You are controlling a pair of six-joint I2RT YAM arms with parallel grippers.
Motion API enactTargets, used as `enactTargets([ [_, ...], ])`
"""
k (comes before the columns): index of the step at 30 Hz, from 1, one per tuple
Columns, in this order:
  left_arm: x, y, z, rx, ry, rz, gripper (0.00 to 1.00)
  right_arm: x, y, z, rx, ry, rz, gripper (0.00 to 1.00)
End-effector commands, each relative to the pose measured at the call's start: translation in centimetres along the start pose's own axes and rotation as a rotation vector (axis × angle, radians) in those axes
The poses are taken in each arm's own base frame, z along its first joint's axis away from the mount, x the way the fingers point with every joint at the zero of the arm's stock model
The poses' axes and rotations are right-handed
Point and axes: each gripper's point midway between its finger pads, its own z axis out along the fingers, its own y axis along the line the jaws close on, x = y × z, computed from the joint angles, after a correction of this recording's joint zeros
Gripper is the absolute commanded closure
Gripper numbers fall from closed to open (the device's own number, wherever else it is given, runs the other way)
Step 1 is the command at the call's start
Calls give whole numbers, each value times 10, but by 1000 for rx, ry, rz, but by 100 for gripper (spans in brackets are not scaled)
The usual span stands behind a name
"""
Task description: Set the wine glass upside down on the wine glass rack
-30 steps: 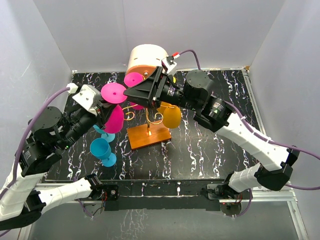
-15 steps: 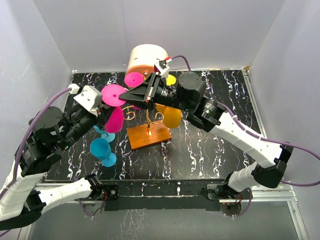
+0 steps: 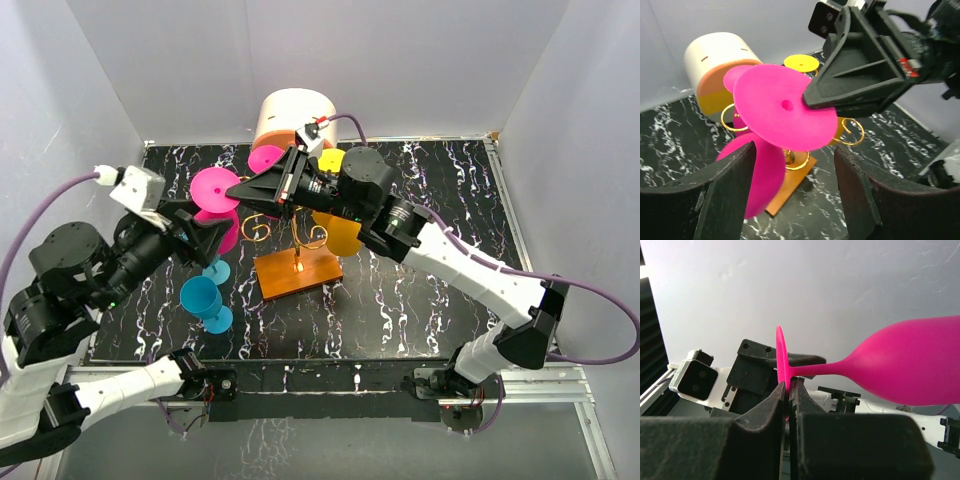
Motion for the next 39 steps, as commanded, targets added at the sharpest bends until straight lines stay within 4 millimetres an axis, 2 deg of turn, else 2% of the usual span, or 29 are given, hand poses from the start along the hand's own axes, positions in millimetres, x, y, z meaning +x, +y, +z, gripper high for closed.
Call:
enactTargets([
  [1,-13,-3,-26,10,-50,-247,37,-3,18,3,-84,-12,-23,100],
  [3,-16,-4,-28,5,-73,-358,37,-4,16,3,-82,-15,-22,100],
  [5,-14,8,-25,-91,-106,-530,37,-4,14,4,-78,-17,-25,100],
  [7,-12,12,-21,-131,-141,-678,37,-3,11,5,-73,-15,-28,100],
  [10,-23,12,-17,-121,-217,-782,38,-1,10,5,-72,-3,-29,100],
  [15,-38,21,-19,-150,-292,-829,44,1,9,2,-70,0,-37,100],
  [20,-47,18,-15,-121,-329,-855,48,2,8,0,-67,7,-41,100],
  [24,-42,23,-12,-172,-319,-880,65,4,8,1,-76,22,-53,100],
  [26,-38,29,-12,-210,-312,-889,68,6,10,0,-86,27,-65,100],
  [29,-35,33,-12,-241,-310,-897,70,6,12,-1,-91,30,-76,100],
  [34,-34,27,-6,-225,-285,-887,69,8,13,-1,-100,43,-91,100],
  [39,-29,28,-1,-246,-273,-894,74,10,20,-2,-131,50,-119,100],
])
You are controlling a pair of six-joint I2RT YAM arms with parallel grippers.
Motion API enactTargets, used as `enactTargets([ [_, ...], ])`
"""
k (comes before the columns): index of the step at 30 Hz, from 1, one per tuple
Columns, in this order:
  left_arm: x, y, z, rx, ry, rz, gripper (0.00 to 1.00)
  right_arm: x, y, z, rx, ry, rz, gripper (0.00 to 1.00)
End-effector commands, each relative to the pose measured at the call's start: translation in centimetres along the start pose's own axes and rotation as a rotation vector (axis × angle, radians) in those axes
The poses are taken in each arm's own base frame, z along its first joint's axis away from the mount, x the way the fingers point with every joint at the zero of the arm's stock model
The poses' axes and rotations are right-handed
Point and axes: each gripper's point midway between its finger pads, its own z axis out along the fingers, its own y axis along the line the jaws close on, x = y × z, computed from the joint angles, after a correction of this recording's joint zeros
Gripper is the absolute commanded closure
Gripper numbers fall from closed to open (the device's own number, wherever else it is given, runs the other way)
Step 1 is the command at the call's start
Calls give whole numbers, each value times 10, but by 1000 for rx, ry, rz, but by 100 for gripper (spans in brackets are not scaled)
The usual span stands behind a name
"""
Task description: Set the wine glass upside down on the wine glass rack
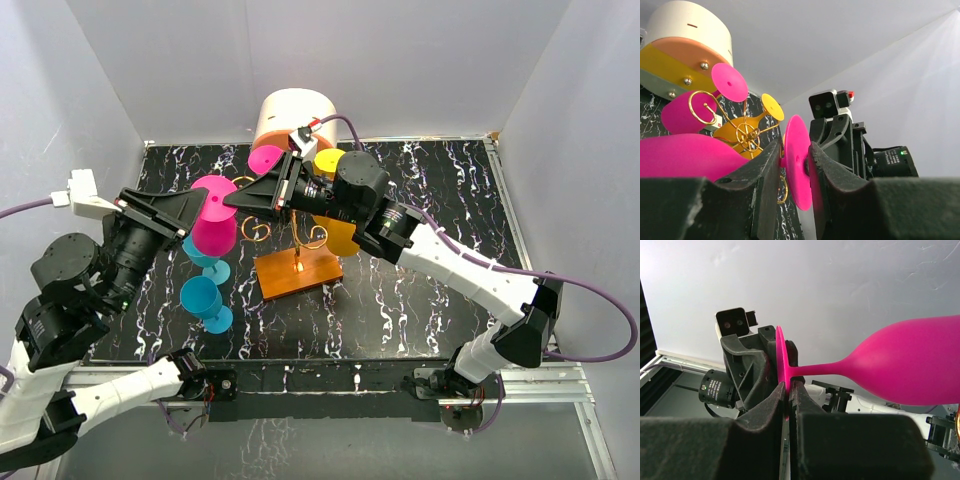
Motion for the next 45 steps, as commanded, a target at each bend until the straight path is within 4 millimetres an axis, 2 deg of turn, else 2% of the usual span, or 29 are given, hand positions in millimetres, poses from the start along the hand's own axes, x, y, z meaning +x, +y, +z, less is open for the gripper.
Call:
enactTargets([
  [1,-3,-2,4,-8,-20,-17,76,1,40,-9,-129,2,-85,100],
  [4,0,-3,7,-8,-15,-16,87,2,40,-10,-130,6,-92,100],
  [6,0,-3,7,-8,-17,-17,100,3,41,-10,-132,7,-97,100],
  [9,-1,-1,9,-14,-30,-17,100,2,41,-14,-136,-7,-101,98],
  [12,-1,5,11,-35,-52,-33,100,-1,43,-20,-123,-34,-114,81],
  [16,-5,13,13,-61,-92,-57,100,-8,44,-35,-89,-103,-144,49],
  [19,-9,19,12,-88,-120,-65,100,-14,42,-50,-54,-168,-169,35],
  [27,-2,32,13,-125,-119,-66,100,-20,53,-99,-27,-288,-252,29],
  [29,2,37,12,-133,-112,-69,100,-17,48,-110,-10,-296,-284,29],
  [36,14,54,13,-150,-107,-67,100,11,6,-147,110,-193,-434,29],
  [39,23,52,20,-144,-87,-54,100,16,-7,-163,166,-186,-468,29],
  [41,30,49,26,-136,-73,-48,100,17,-6,-172,172,-194,-482,29],
  [45,40,43,39,-125,-58,-30,100,17,11,-182,123,-222,-507,29],
])
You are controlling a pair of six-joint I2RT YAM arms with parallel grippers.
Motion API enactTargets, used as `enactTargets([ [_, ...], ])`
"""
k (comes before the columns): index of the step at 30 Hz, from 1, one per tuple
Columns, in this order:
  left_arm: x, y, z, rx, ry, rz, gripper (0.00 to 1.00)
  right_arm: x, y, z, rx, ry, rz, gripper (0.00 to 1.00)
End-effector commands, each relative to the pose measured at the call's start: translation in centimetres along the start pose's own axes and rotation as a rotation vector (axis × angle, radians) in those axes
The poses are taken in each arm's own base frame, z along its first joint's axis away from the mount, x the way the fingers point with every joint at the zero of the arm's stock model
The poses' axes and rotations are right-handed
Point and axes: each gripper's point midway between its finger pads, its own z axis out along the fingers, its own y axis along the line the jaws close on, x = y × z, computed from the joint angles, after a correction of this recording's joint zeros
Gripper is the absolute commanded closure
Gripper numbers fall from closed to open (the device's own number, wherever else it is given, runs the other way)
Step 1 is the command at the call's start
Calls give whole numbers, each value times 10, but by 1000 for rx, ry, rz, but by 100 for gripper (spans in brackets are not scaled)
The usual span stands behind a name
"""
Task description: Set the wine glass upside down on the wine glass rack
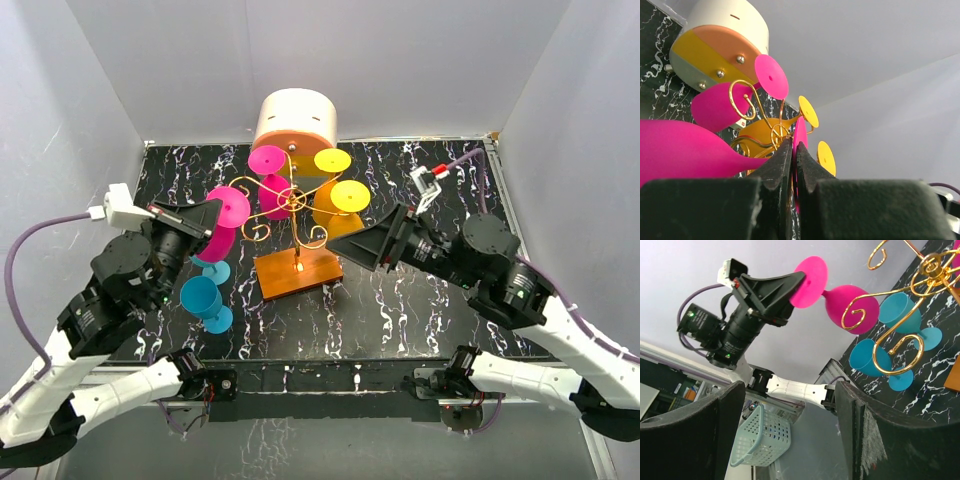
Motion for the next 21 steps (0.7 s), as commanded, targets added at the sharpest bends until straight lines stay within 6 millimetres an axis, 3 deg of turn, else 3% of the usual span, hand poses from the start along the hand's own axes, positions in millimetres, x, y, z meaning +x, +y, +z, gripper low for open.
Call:
enactTargets([
  [1,8,-17,16,34,-7,2,100,-15,19,-18,-64,-64,-71,29],
  [21,55,-19,60,-5,43,64,100,-18,21,-35,-82,-104,-52,28],
])
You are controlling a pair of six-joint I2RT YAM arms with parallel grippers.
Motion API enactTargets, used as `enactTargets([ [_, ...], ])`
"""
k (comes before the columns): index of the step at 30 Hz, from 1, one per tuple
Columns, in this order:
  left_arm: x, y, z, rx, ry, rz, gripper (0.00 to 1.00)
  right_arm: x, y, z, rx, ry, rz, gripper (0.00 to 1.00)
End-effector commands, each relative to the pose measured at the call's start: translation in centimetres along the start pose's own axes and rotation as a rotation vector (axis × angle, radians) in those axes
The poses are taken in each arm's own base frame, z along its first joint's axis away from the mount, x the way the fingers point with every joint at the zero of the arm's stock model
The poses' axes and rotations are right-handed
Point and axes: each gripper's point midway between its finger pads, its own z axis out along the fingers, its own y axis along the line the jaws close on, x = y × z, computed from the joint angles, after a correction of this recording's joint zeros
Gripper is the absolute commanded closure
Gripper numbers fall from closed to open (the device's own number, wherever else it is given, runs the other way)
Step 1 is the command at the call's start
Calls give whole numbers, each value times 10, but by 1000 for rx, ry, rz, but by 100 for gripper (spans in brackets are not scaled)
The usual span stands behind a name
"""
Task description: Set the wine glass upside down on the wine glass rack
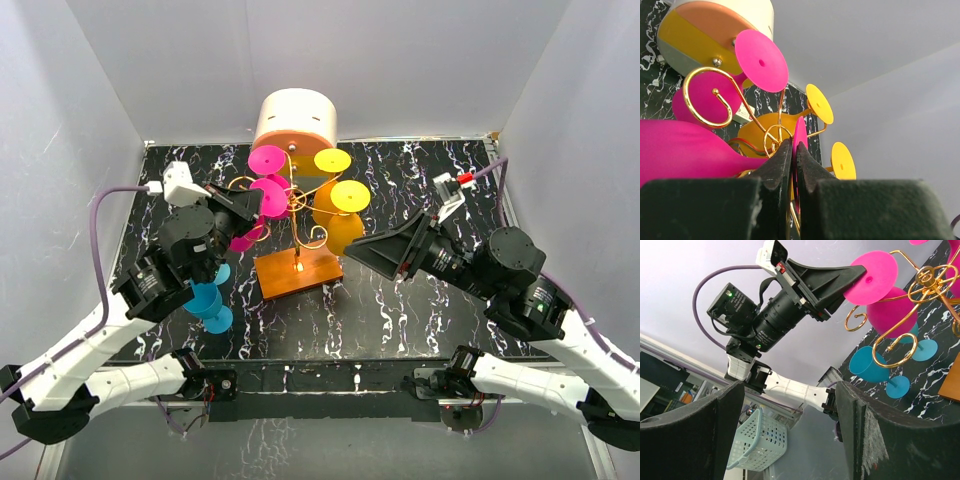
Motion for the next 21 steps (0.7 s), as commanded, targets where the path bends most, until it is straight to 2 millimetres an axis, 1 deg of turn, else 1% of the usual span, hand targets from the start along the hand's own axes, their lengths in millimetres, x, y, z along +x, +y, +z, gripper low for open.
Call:
enactTargets([
  [1,-2,-10,7,30,-11,-34,100,-11,12,-5,-40,-46,-1,28],
  [3,1,-8,12,28,4,-35,100,-11,12,-5,-40,-45,2,28],
  [9,-7,0,29,24,30,-68,100,-11,13,-6,-42,-48,3,27],
  [14,-7,-1,41,50,72,-78,100,-10,9,-4,-29,-45,6,27],
  [17,-8,3,44,39,70,-54,100,-9,8,-4,-27,-46,6,27],
  [21,-18,5,45,46,40,-32,100,-6,2,-3,-15,-45,14,27],
])
